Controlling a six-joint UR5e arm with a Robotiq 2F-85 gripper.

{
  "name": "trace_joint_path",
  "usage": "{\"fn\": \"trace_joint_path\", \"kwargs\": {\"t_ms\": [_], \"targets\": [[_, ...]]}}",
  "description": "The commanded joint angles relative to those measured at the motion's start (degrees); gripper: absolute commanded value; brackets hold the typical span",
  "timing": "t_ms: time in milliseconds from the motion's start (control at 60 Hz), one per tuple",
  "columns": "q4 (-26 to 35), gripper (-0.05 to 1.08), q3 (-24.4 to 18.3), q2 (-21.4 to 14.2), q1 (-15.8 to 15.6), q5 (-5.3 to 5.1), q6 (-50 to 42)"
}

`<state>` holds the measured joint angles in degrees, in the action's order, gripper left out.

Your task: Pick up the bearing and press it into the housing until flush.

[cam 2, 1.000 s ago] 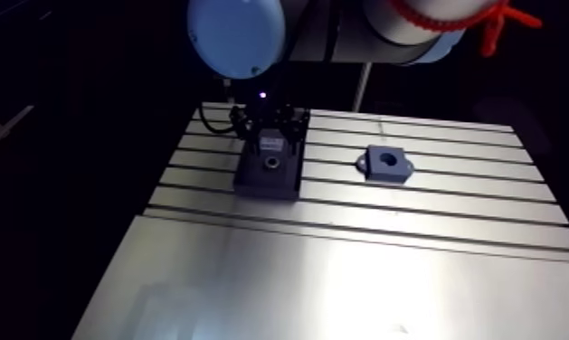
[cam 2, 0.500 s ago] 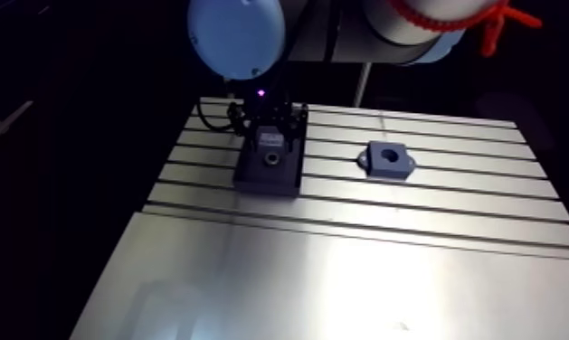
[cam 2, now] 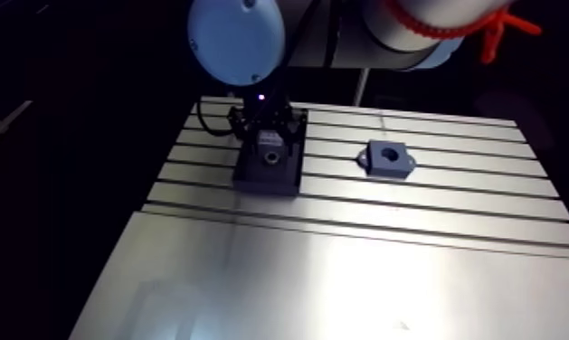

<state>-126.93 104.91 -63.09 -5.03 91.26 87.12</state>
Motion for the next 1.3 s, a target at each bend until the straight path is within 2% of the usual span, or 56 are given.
{"fn": "trace_joint_path", "kwargs": {"t_ms": [17, 533, 1300], "targets": [[-0.03, 0.32, 0.08, 0.20, 0.02, 0.01, 0.02], [-0.03, 0.44, -0.10, 0.39, 0.11, 0.01, 0.29], [-0.03, 0.49, 0.06, 0.30, 0.11, 0.01, 0.38]]}}
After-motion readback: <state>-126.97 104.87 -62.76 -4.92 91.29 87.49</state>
